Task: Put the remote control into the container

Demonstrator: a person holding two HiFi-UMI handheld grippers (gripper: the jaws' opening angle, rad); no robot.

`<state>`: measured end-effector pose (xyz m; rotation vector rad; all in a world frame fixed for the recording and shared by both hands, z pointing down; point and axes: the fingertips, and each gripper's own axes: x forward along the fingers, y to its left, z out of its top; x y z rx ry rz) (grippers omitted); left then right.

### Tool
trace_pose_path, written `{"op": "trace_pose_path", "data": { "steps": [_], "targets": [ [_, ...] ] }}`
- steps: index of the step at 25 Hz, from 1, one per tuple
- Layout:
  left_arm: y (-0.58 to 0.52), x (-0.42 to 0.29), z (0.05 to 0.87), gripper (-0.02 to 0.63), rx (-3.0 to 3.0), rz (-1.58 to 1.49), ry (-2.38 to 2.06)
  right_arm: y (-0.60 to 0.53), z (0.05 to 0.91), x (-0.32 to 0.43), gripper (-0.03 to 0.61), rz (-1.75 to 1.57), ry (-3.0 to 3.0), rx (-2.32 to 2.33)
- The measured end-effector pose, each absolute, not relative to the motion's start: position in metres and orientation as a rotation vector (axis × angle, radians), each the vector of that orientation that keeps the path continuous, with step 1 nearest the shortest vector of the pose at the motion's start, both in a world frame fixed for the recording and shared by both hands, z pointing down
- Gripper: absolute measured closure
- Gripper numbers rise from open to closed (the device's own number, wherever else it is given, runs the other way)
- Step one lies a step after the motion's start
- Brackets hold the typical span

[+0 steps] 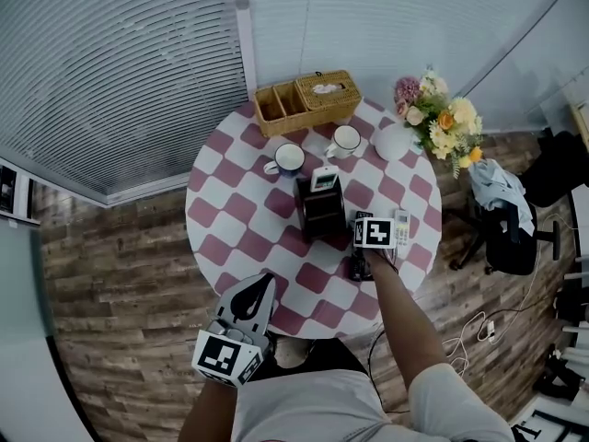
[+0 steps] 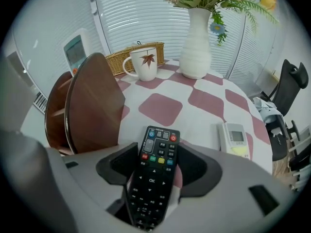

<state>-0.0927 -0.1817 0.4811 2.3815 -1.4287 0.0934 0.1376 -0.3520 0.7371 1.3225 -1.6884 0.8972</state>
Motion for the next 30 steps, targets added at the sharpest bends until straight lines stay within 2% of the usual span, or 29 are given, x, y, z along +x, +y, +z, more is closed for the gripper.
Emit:
{"op": "trace_pose_path", "data": {
  "steps": [5, 20, 30],
  "targets": [
    [-0.18, -0.09, 0.474, 0.605, 2.394, 0.08, -1.422, -0.351, 0.722, 0.144, 0.322, 0.939, -1.77, 1.349],
    [-0.172, -0.076, 0.458, 0.604, 2.441, 0.043, -1.394, -0.305, 0.589, 0.13, 0.325, 0.809, -2.331, 1.469],
    [-0.162, -0.084, 0.46, 0.605, 2.418, 0.022, -1.409, -0.347, 0.477, 0.081, 0.325, 0.494, -2.68, 1.531]
  ]
}}
